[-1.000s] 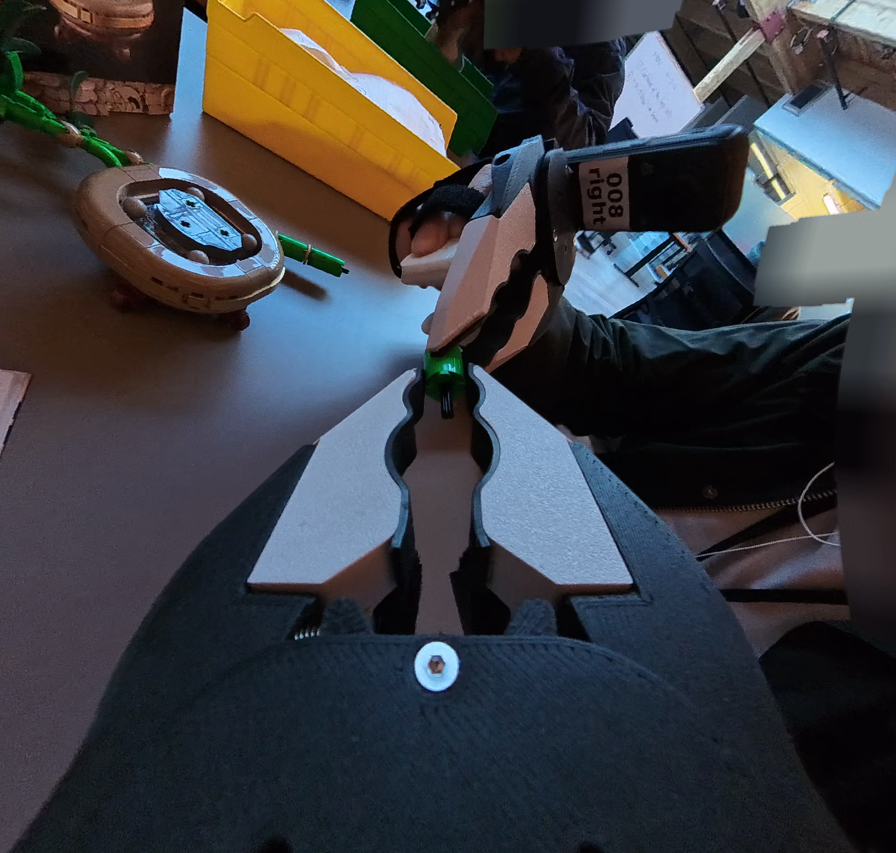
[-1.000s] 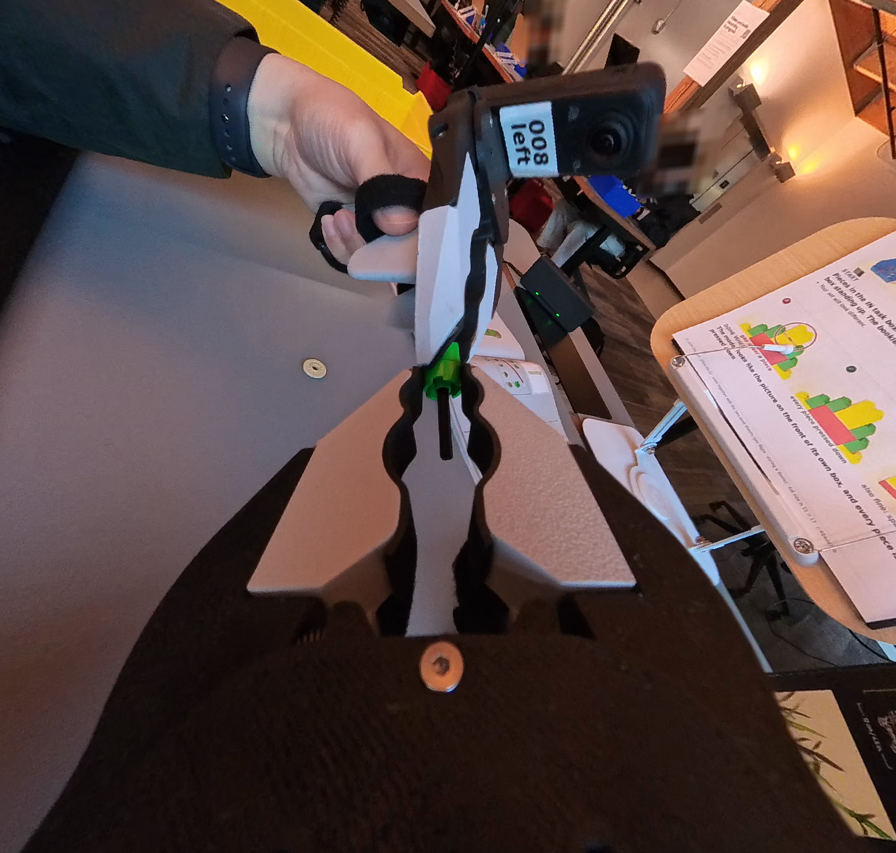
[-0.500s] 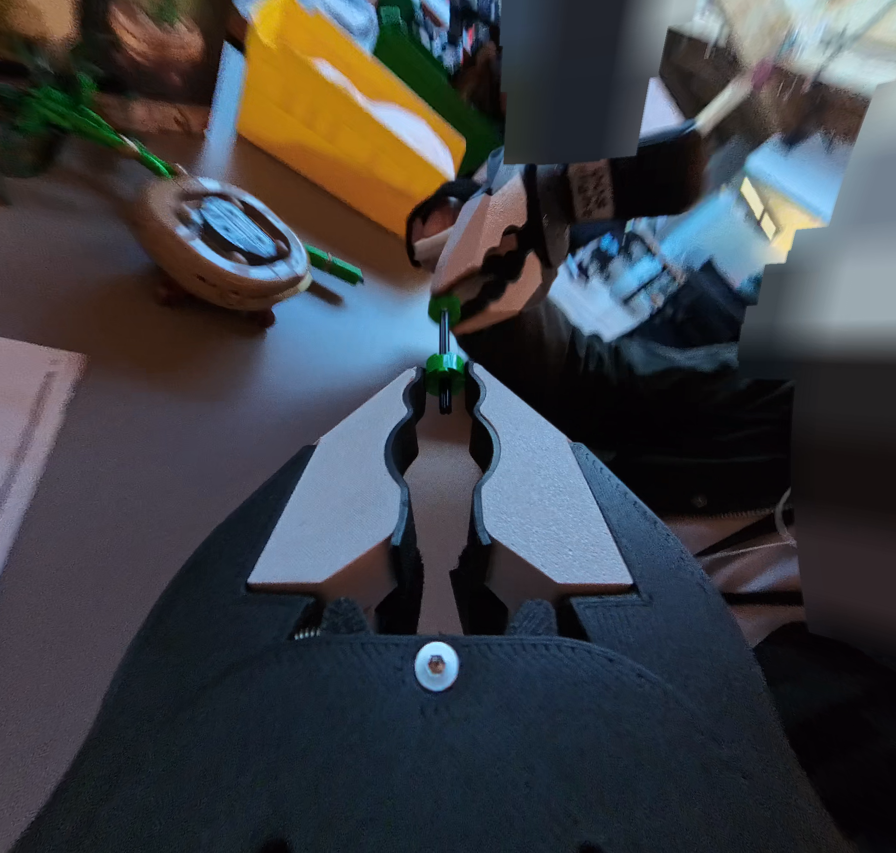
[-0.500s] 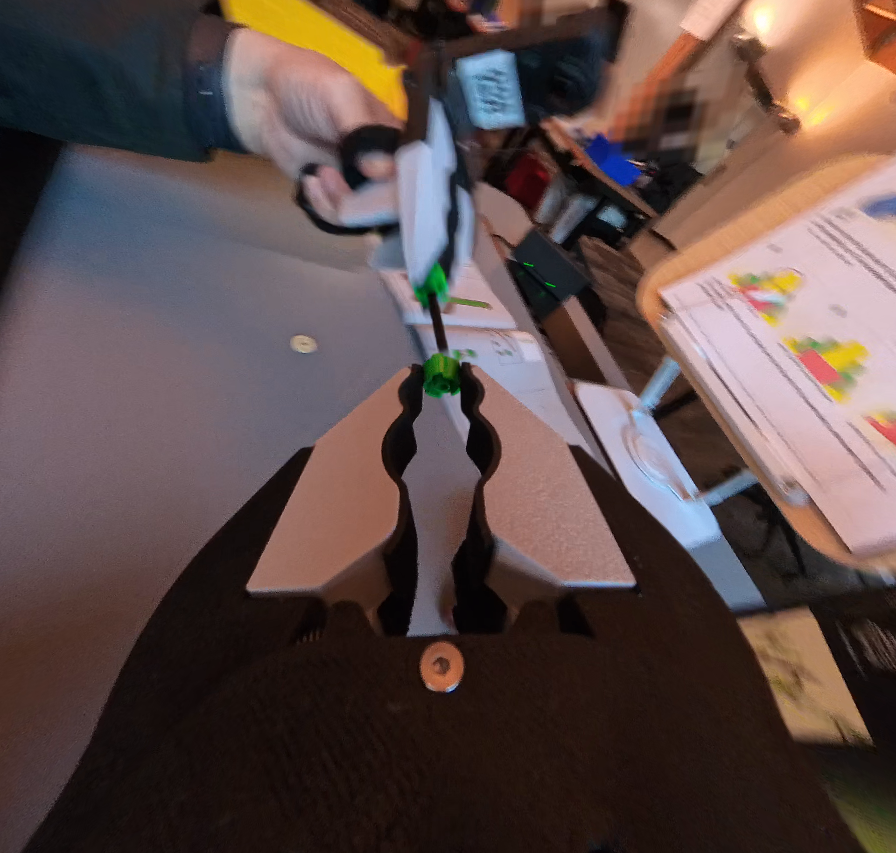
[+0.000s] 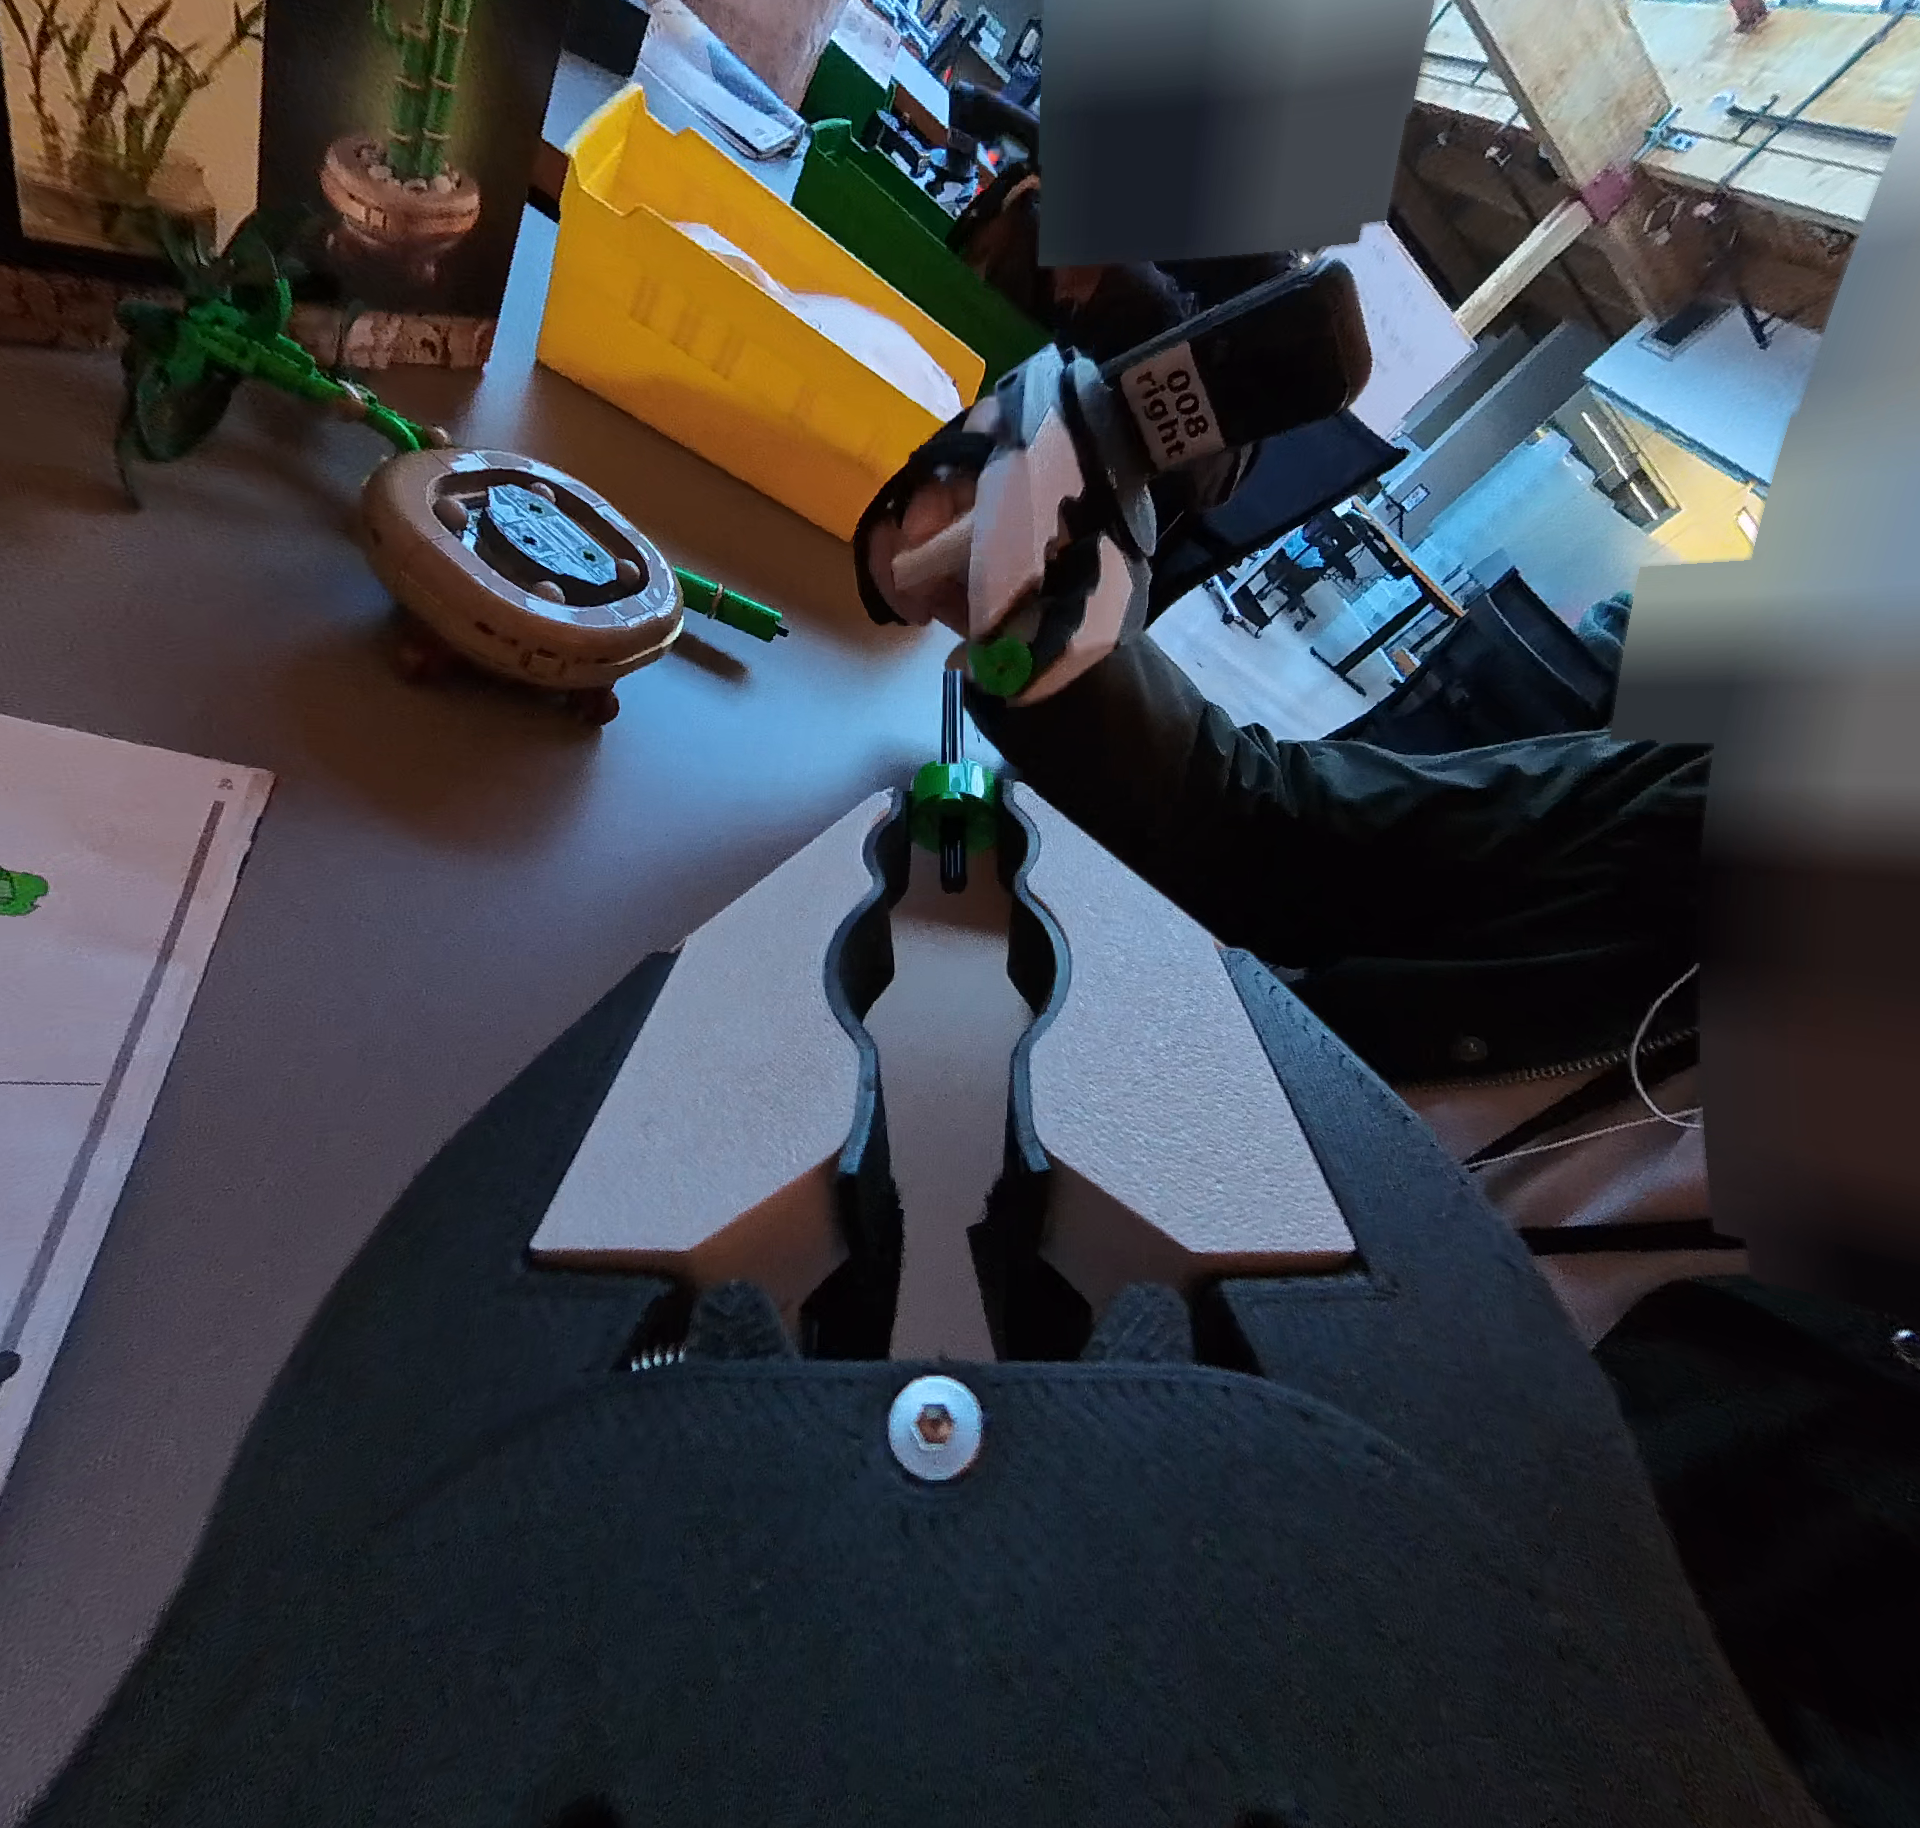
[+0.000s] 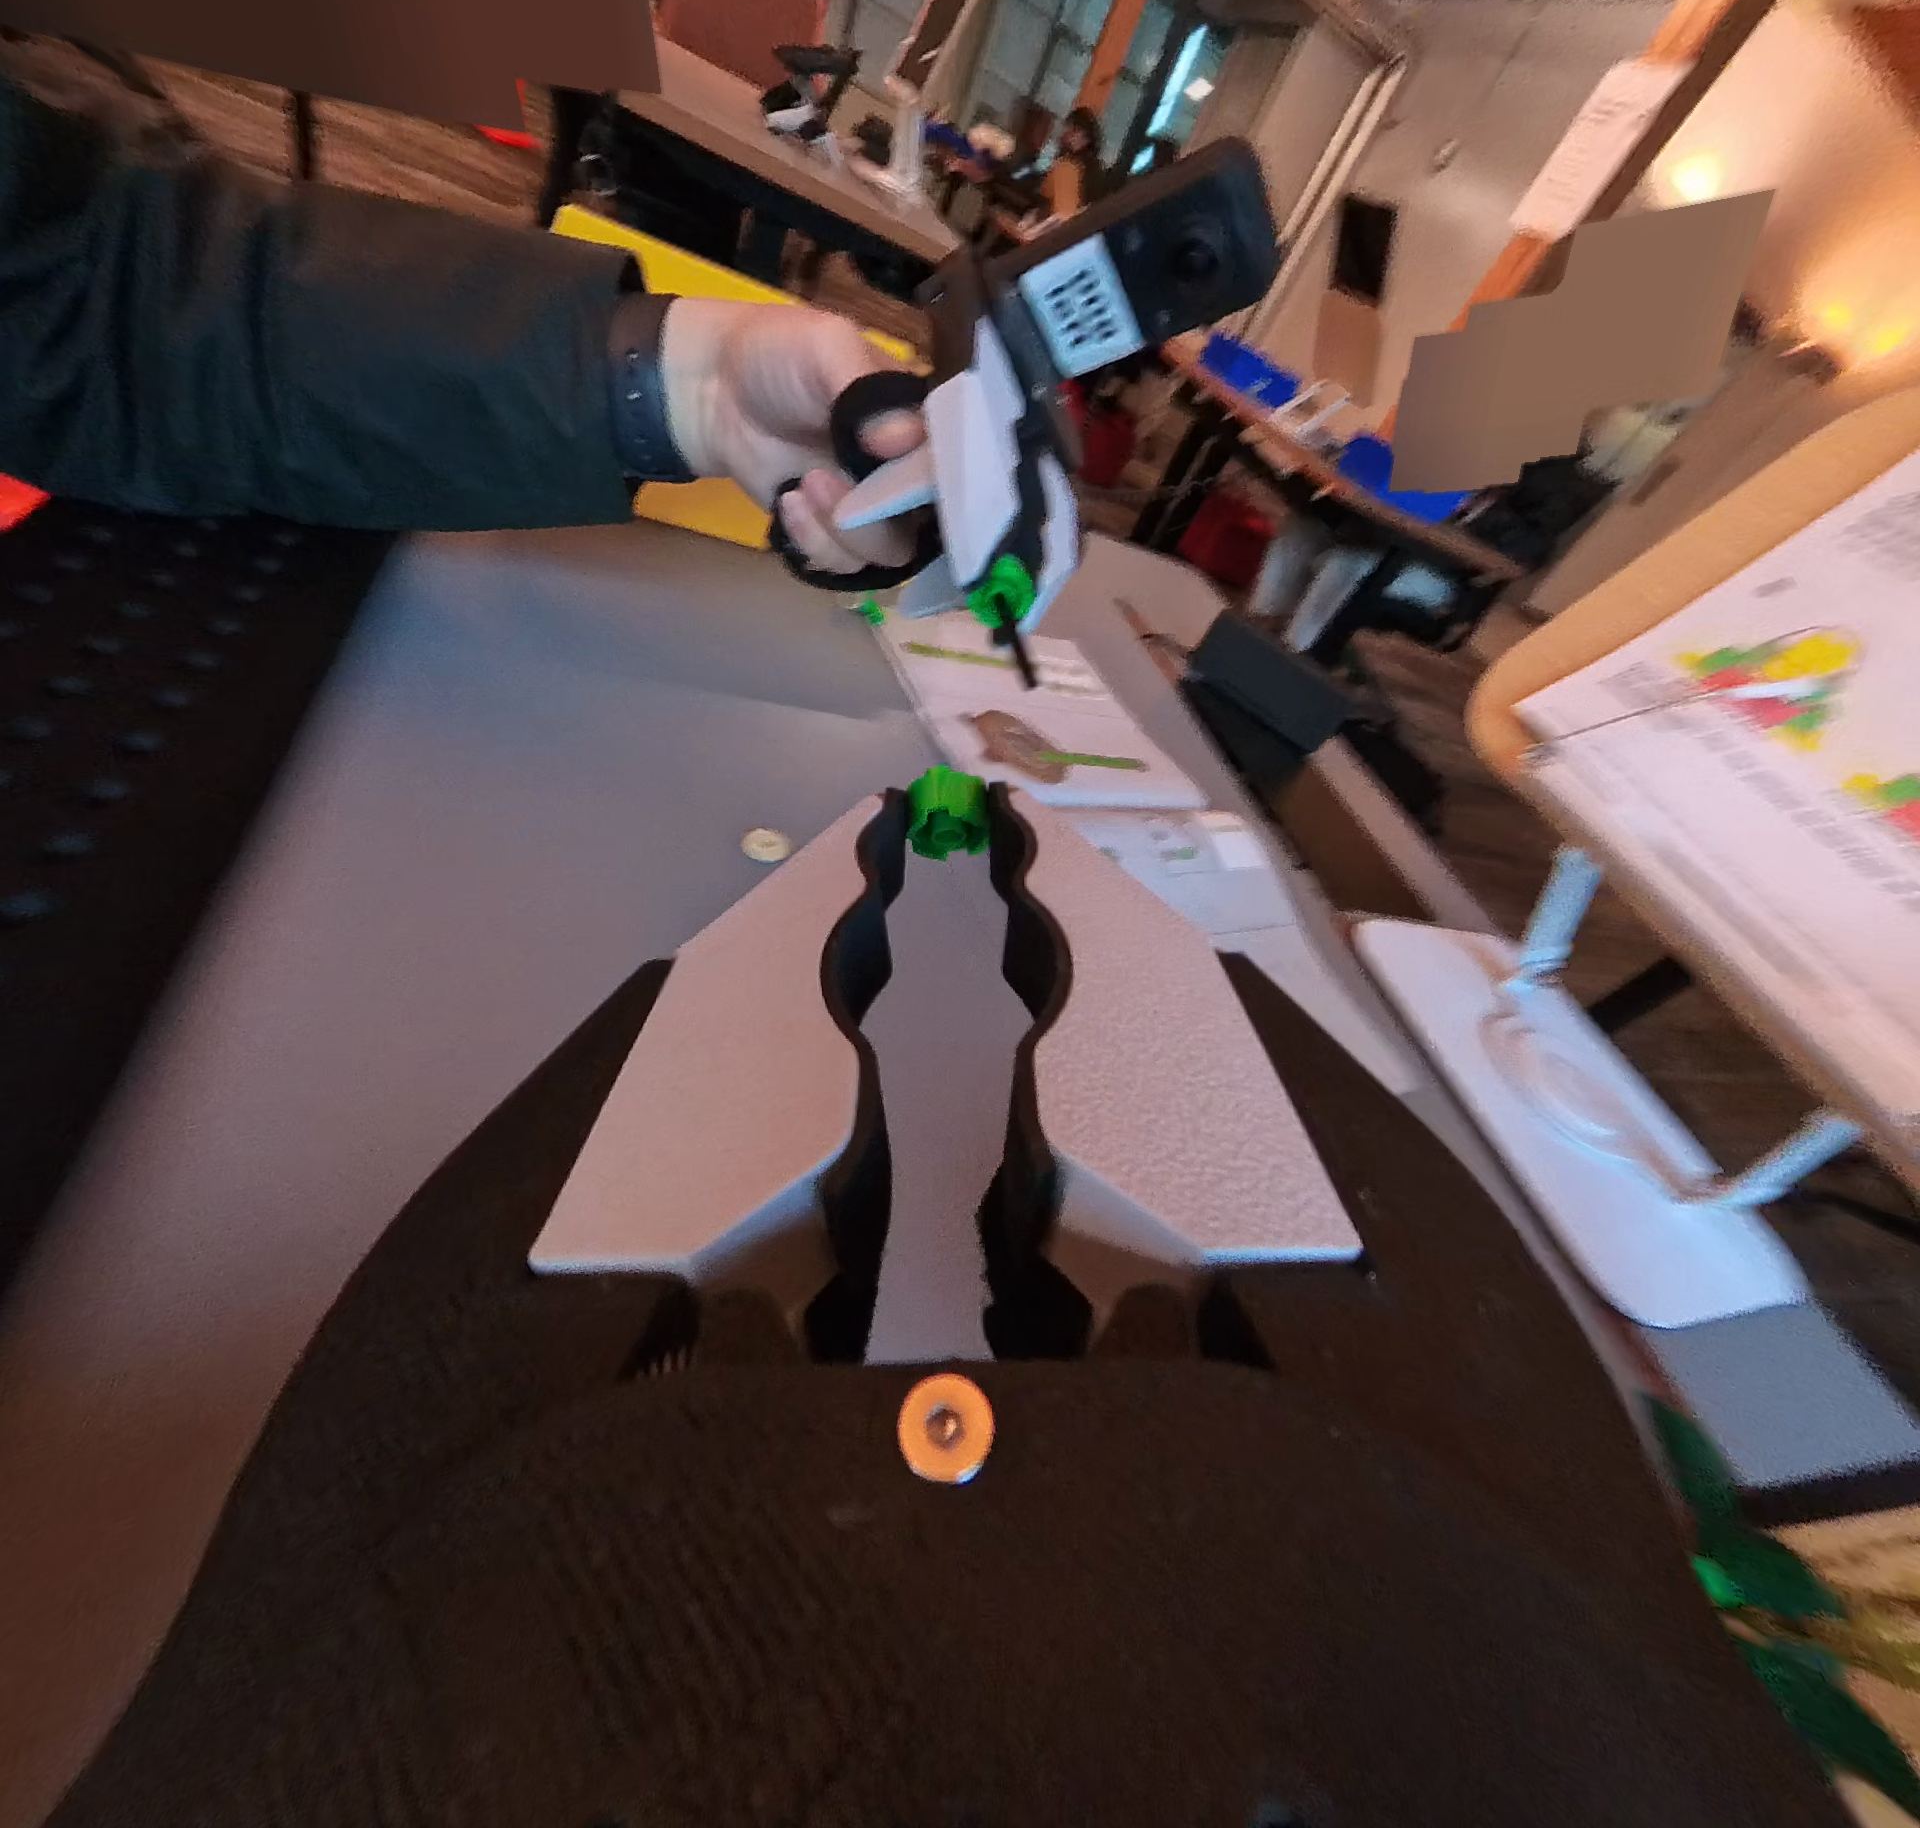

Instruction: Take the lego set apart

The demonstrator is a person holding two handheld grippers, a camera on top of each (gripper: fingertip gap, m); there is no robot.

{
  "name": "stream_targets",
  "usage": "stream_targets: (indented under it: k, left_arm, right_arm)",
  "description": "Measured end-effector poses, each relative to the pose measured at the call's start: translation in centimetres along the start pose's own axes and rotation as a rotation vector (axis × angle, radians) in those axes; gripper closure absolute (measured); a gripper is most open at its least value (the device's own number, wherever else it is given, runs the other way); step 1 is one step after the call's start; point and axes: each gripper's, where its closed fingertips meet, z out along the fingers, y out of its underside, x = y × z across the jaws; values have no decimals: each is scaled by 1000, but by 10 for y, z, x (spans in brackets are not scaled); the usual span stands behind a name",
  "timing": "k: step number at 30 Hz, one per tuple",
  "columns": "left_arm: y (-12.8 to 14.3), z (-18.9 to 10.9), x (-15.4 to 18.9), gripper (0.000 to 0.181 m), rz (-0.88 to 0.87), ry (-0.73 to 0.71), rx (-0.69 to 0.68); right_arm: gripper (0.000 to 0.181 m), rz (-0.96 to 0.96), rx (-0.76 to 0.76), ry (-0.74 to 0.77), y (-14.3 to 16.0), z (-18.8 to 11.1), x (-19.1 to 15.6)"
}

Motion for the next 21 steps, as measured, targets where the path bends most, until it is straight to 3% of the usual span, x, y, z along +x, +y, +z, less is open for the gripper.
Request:
stream_targets:
  k: [4, 7, 11, 13, 17, 21]
  left_arm:
    - [7, 4, -9, 167, -16, -40, -36]
    - [15, 7, -19, 167, -22, -89, -79]
    - [20, 11, -18, 167, -24, -64, -100]
    - [22, 13, -16, 167, -20, -44, -109]
    - [25, 16, -15, 167, 2, -37, -124]
    - [33, 24, -18, 167, 19, -60, -167]
  right_arm:
    - [166, 149, -199, -216, 47, 26, -35]
    - [167, 133, -341, -271, 80, 37, -50]
    - [163, 168, -416, -295, 97, 40, -56]
    - [159, 184, -404, -274, 96, 40, -51]
    - [135, 180, -304, -113, 73, 38, -20]
    - [141, 44, -159, 53, 30, 37, -1]
